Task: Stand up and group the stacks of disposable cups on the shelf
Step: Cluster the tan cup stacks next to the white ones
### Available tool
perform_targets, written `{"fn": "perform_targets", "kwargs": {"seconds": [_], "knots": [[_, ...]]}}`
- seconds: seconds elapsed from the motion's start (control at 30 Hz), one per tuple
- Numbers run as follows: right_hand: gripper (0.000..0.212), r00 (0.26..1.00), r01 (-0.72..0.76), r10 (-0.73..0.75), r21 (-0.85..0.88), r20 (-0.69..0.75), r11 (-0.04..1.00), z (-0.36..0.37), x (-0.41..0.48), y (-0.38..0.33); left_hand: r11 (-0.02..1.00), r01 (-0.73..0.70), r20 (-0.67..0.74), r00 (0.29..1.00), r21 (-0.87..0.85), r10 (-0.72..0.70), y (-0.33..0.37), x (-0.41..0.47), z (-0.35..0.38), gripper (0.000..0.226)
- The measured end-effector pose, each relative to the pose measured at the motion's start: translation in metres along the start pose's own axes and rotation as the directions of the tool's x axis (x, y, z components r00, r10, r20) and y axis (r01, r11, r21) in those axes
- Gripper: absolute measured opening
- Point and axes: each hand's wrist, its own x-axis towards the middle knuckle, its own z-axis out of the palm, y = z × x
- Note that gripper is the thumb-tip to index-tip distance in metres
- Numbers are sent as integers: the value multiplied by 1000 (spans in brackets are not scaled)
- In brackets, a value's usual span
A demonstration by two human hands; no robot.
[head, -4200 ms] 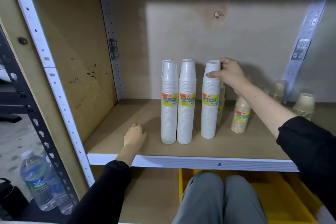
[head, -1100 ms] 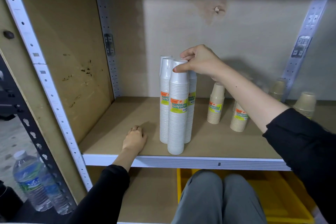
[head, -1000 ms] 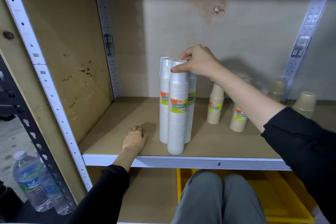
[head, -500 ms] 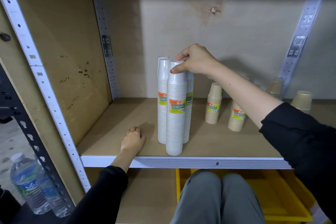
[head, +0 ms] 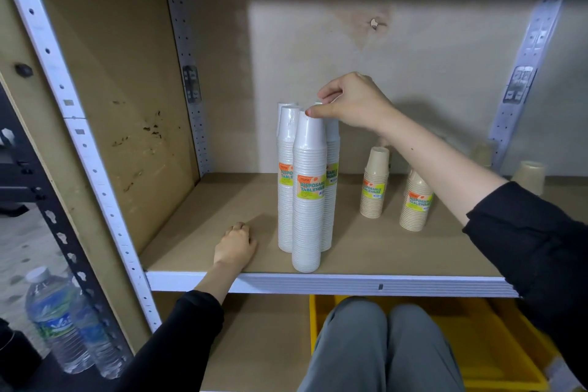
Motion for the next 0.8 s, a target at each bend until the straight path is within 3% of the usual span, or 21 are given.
{"fn": "perform_targets", "kwargs": {"seconds": [0.2,0.43,0.8], "knots": [[46,998,-10,7,-47,-69,999,-12,-13,13,996,-87,-114,990,-3,86,6,-21,-17,37],[39,990,-67,54,-95,-129,993,-26,-32,40,962,-263,-278,921,77,274,15,-68,-35,36],[34,970,-234,222,-134,-101,963,-23,-63,97,846,-526,-206,822,86,532,79,-124,-17,39]]}}
